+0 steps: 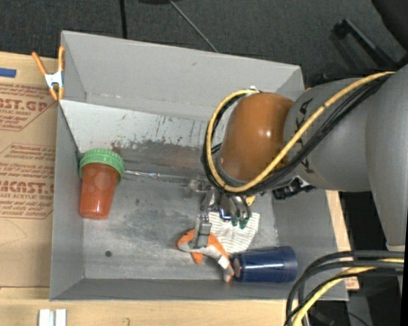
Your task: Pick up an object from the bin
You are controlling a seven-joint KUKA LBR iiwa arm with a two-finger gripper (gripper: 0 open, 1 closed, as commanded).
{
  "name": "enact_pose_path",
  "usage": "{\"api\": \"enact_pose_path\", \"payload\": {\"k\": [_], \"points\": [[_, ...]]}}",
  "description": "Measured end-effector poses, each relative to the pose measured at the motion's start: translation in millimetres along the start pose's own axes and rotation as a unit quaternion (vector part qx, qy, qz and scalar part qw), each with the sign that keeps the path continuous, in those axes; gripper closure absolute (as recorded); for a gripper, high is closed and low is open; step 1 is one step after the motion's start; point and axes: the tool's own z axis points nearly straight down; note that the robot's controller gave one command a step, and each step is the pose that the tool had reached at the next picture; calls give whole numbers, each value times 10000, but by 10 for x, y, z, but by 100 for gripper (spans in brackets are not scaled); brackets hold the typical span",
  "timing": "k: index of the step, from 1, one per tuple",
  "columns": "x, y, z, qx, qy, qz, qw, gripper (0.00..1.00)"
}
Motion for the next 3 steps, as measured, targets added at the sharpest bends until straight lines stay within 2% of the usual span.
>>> {"api": "enact_pose_path", "payload": {"k": [1,2,3], "points": [[-16,-3,-46,-2,-35,3,10000,0],[439,-447,424,5,-29,-79,10000,100],[439,-447,424,4,-30,-80,10000,100]]}}
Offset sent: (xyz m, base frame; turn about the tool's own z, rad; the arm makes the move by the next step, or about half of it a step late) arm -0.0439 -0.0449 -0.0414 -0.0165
